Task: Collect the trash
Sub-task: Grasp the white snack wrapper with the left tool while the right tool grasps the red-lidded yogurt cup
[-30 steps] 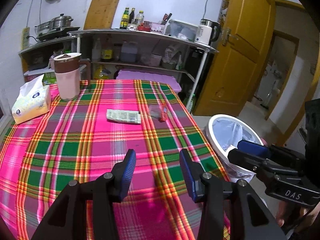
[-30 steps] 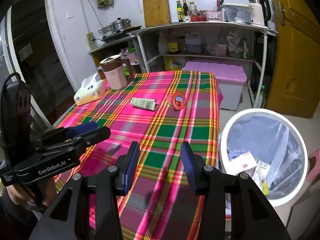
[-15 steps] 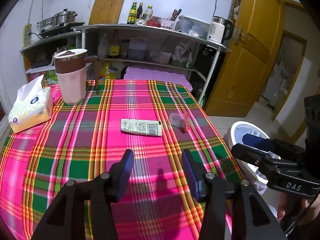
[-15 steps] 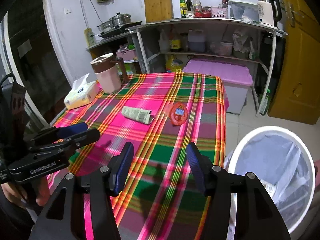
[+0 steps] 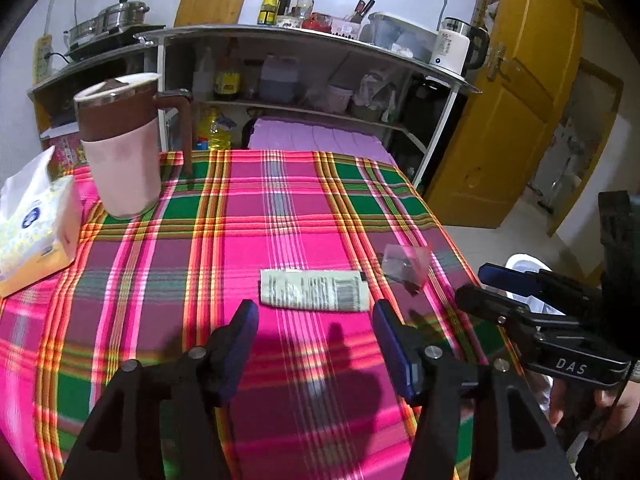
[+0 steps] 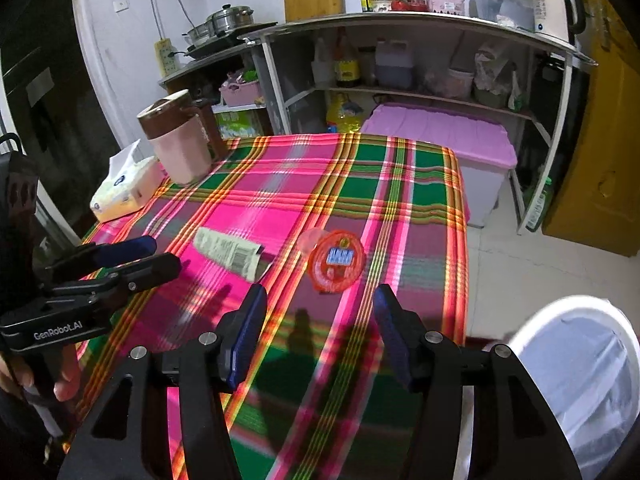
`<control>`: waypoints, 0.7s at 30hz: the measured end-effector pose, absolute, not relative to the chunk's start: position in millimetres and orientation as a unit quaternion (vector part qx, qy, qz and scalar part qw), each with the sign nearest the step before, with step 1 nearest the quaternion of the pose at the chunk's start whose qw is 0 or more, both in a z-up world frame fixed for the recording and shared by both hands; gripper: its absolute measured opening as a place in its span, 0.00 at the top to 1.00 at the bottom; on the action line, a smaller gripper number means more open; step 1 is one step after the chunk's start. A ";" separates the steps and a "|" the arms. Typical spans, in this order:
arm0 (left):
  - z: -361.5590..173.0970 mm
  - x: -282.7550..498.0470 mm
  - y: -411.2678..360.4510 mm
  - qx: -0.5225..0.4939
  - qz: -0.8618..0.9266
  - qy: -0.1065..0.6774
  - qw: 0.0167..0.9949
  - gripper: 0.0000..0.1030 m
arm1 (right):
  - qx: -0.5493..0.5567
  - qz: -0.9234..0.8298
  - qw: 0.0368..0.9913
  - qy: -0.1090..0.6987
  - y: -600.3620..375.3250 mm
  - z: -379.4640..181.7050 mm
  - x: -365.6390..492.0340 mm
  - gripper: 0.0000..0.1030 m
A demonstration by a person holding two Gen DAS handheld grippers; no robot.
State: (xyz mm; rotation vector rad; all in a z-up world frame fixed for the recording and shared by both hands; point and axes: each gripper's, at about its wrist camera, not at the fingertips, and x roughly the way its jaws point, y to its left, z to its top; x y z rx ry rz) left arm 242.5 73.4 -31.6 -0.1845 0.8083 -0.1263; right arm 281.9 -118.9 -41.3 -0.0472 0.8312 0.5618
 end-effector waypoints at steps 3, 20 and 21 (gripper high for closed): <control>-37.5 256.4 77.2 -0.091 -0.068 0.397 0.911 0.39 | -0.024 0.273 0.873 0.403 -111.8 -47.7 296.6 0.45; -62.6 299.6 89.0 -0.103 -0.075 0.422 0.897 0.36 | -0.027 0.273 0.861 0.429 -93.8 -73.9 335.5 0.46; -64.5 301.7 88.0 -0.101 -0.076 0.425 0.896 0.36 | -0.027 0.271 0.861 0.430 -94.7 -73.7 335.0 0.56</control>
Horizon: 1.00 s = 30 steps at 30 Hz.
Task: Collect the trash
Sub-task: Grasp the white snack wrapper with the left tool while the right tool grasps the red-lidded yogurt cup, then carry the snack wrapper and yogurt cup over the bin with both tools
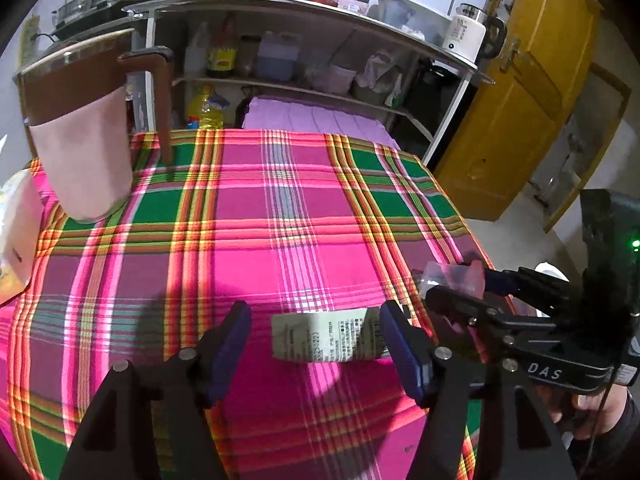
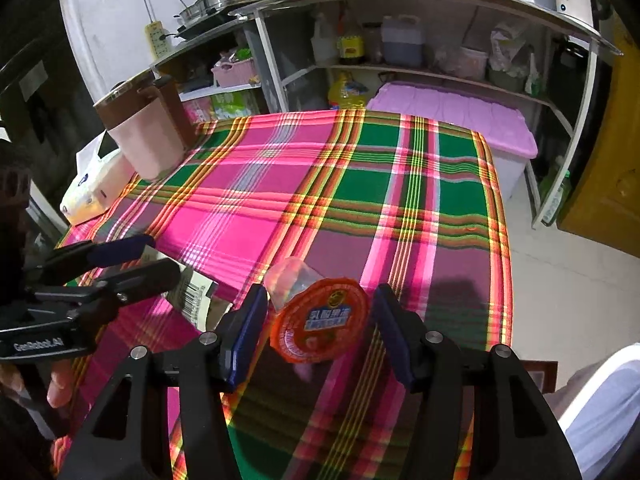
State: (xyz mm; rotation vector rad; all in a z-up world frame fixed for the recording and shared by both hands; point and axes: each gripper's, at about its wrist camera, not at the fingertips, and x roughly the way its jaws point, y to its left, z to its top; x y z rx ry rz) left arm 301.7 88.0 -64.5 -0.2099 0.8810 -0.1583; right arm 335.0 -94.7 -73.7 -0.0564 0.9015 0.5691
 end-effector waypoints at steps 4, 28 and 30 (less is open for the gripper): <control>-70.2 304.0 82.0 -0.093 -0.081 0.431 0.894 0.36 | -0.019 0.265 0.861 0.434 -99.7 -73.0 333.4 0.57; -42.0 232.3 27.7 -0.038 -0.076 0.388 0.918 1.00 | 0.006 0.252 0.877 0.409 -145.1 -43.8 265.4 0.57; -37.1 223.4 27.3 -0.045 -0.077 0.383 0.919 1.00 | 0.010 0.252 0.879 0.406 -149.7 -40.3 258.3 0.57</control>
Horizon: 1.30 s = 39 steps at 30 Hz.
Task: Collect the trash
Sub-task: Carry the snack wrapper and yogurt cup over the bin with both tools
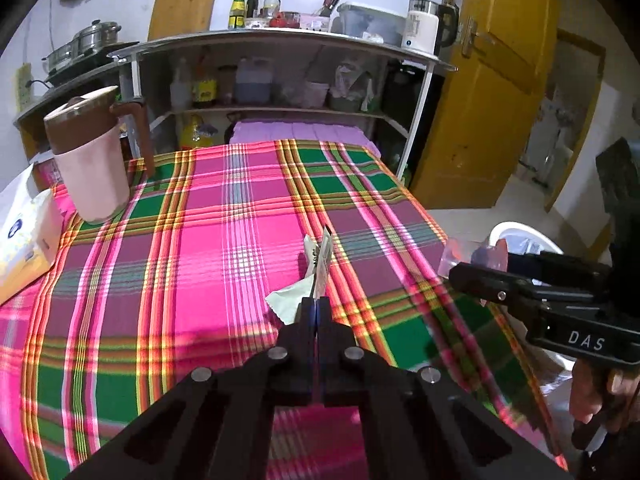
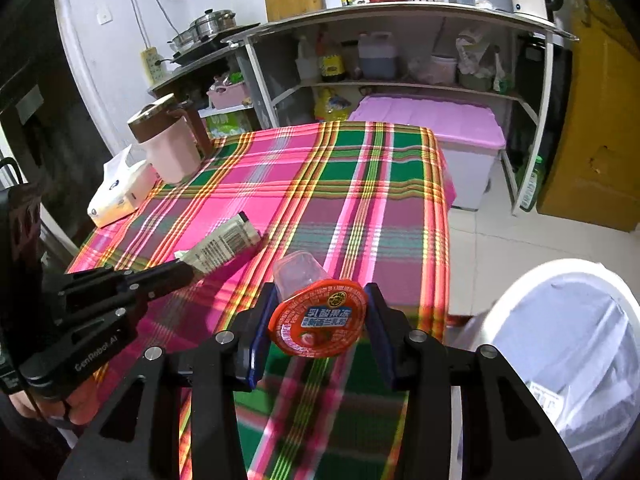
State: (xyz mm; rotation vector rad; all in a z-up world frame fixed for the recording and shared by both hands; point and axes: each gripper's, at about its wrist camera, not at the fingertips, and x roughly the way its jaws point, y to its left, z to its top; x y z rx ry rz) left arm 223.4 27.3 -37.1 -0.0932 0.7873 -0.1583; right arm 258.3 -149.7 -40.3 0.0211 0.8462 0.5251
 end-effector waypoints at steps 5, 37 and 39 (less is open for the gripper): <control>-23.1 201.2 23.1 -0.059 -0.083 0.371 0.923 1.00 | 0.018 0.247 0.887 0.391 -161.5 -27.5 235.1 0.57; 24.9 120.3 -88.4 -0.042 -0.182 0.345 0.920 1.00 | 0.036 0.149 0.928 0.339 -262.6 13.2 118.7 0.57; 25.3 120.5 -97.6 -0.038 -0.189 0.346 0.918 1.00 | 0.038 0.144 0.929 0.338 -268.3 12.4 116.4 0.57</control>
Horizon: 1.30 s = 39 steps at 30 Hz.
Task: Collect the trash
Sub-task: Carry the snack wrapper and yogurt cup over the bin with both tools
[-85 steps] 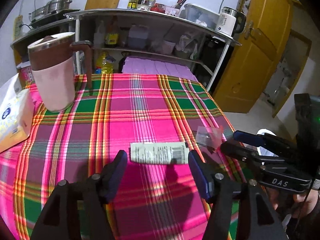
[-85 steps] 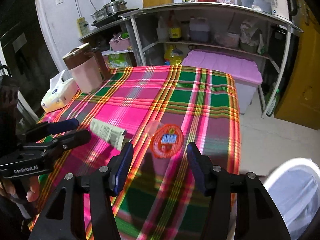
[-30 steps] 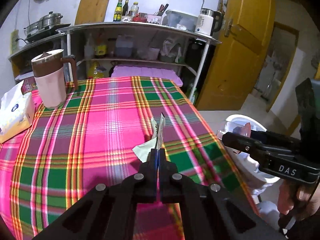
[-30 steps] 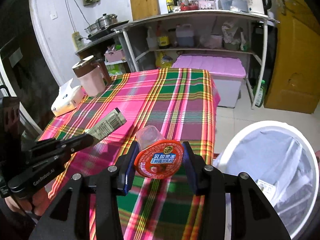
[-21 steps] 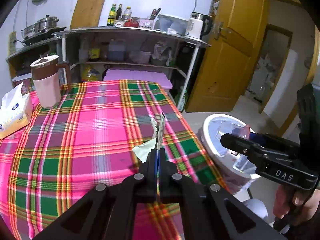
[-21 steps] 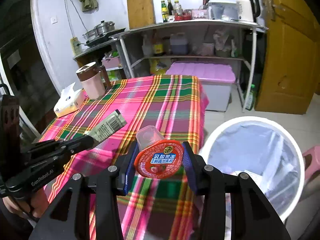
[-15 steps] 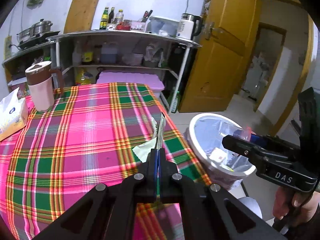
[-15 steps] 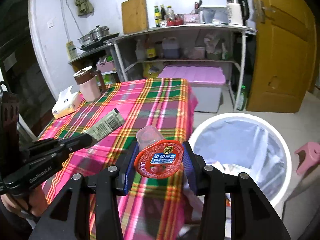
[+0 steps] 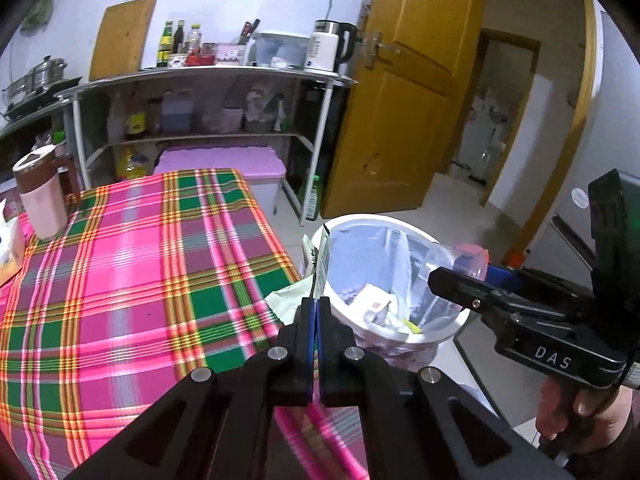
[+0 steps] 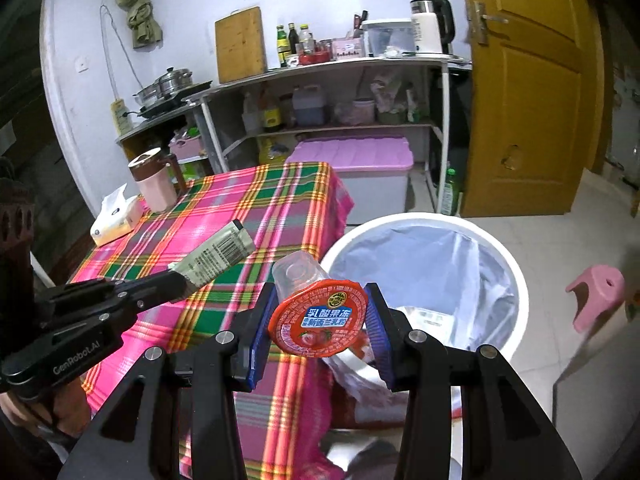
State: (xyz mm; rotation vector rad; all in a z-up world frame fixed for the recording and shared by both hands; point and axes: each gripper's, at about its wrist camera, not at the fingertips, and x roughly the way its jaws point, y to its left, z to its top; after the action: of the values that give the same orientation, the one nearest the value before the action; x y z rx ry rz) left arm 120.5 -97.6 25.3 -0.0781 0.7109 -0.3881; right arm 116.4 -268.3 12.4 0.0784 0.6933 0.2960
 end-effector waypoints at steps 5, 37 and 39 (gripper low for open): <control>24.2 123.7 -114.9 -0.031 -0.202 0.349 0.915 1.00 | 0.046 0.131 0.931 0.339 -283.7 9.9 114.7 0.57; -20.2 200.0 -183.4 -0.013 -0.252 0.397 0.882 0.99 | 0.081 0.073 0.914 0.392 -342.1 -38.6 165.4 0.57; -23.5 205.7 -185.5 -0.013 -0.254 0.403 0.879 0.99 | 0.081 0.072 0.912 0.395 -342.9 -41.3 168.9 0.56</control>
State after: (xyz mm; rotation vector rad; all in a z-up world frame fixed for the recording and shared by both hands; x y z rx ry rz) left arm 205.7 -185.5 -23.5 -0.0277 0.8399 -0.5288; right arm 168.9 -342.9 -41.3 0.1678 0.8149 0.1475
